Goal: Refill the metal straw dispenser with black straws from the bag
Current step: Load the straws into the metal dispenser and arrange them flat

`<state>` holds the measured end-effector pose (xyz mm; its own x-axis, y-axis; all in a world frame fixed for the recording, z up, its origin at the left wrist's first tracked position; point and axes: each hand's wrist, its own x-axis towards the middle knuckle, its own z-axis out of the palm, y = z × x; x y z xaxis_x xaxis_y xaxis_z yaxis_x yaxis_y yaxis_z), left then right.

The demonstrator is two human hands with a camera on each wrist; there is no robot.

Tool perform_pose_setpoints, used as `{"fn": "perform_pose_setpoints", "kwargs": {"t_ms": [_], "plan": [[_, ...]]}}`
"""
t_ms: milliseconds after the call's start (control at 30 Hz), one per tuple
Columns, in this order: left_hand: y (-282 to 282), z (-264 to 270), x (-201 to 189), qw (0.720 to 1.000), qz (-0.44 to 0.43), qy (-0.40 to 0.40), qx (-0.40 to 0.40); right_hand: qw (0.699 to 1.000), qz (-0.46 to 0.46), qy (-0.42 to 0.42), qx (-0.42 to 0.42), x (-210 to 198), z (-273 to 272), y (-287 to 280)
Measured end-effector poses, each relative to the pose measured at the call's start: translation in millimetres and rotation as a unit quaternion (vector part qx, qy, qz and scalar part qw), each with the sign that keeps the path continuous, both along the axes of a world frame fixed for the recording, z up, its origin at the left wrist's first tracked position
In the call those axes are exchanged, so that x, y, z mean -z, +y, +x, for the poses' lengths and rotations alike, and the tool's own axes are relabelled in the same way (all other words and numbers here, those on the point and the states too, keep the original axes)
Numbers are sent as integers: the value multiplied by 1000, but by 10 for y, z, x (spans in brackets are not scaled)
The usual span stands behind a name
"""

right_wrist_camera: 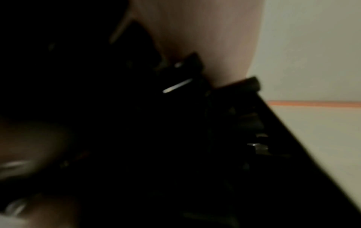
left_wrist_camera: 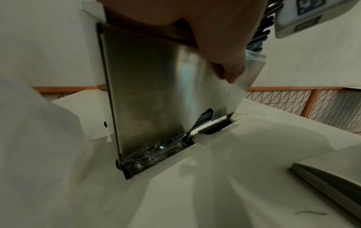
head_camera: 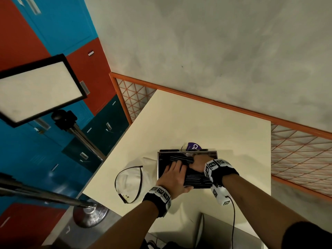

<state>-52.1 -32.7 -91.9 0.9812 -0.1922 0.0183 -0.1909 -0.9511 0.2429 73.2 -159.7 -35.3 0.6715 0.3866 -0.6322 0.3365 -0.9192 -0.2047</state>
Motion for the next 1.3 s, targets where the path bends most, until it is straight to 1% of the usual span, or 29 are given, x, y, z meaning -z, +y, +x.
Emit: {"fn": "perform_pose_setpoints", "kwargs": {"t_ms": [67,200,333,433,567,733,867,1000,1133,1200,1300], "plan": [[1,-7,-9,1000,-2,4,1,1000,14,7,4,27,25,22],[-4,-34,1,1000,-9,12,4,1000,3,15,7,159,91,-7],[22,-7,-24,1000,-1,21,8,1000,1,11,-3,126,90,5],[28,36,-76,999,1,38,3,999,12,-7,-34,103,84,31],[19,61,-128,999,-2,47,-1,996,5,-34,-78,-3,53,43],[28,47,-93,1000,-13,17,4,993,33,-72,-91,-27,4,-33],[40,22,-105,999,-21,-34,9,984,58,-130,-103,-78,-96,-95],[51,9,-129,998,3,-64,6,977,45,-165,-126,-70,-148,-96],[48,7,-160,997,-5,-82,-7,977,14,-159,-144,-103,-171,-89],[43,25,-184,997,-1,-70,-13,976,5,-153,-152,-100,-147,-86],[57,42,-211,998,6,-58,-26,981,0,-116,-158,-141,-93,-93]]}}
